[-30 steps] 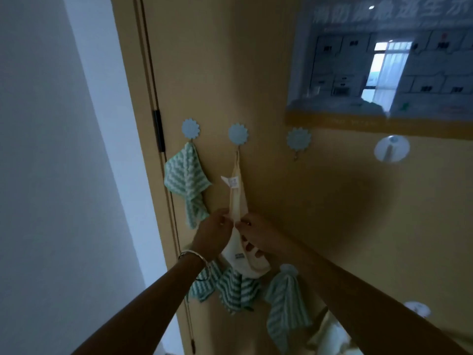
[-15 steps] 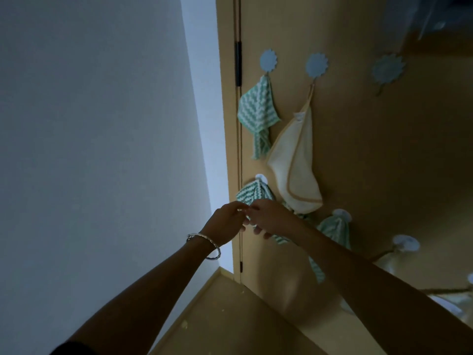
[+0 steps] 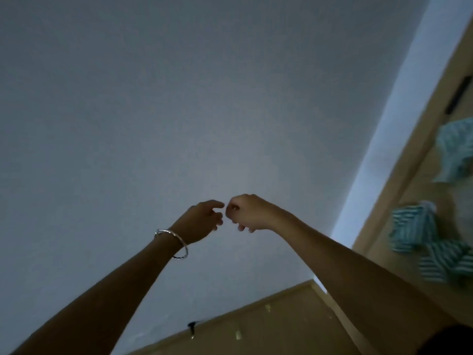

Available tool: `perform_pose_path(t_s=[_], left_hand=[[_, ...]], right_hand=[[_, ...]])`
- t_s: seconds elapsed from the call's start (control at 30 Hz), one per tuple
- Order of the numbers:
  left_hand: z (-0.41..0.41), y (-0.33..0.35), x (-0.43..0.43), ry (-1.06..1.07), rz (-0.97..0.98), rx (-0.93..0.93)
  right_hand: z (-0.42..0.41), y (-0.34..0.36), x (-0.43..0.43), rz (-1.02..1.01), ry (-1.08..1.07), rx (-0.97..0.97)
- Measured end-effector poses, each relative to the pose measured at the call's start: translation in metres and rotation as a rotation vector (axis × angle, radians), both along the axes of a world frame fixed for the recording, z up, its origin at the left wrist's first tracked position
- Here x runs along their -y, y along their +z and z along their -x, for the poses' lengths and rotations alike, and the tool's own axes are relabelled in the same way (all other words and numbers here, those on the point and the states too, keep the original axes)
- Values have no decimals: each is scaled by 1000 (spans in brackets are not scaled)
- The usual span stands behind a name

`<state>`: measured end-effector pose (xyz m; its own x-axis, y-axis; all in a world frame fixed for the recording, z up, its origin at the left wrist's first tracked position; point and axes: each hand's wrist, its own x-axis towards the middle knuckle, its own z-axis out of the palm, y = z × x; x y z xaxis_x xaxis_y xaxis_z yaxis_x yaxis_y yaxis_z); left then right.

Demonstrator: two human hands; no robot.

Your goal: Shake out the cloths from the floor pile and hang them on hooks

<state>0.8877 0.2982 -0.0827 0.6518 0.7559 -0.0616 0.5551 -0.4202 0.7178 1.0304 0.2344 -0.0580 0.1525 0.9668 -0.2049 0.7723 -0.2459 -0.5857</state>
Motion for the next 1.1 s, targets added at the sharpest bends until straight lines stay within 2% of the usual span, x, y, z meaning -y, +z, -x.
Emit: perform_pose_path(t_s=[0.17, 0.37, 0.67, 0.8, 1.1], left_hand=[[233, 2, -15, 403, -14, -19], [422, -11, 37, 789, 15, -16], [586, -65, 89, 1194, 112, 77], [665, -85, 89, 1365, 122, 137], [840, -101, 75, 1723, 238, 87]], right_hand=[[231, 7, -74, 34, 474, 11], [430, 0, -79, 65, 883, 27], [640, -37, -85, 142, 1362, 145], [743, -64, -102, 154, 1517, 116], [954, -101, -125, 292, 1775, 66]])
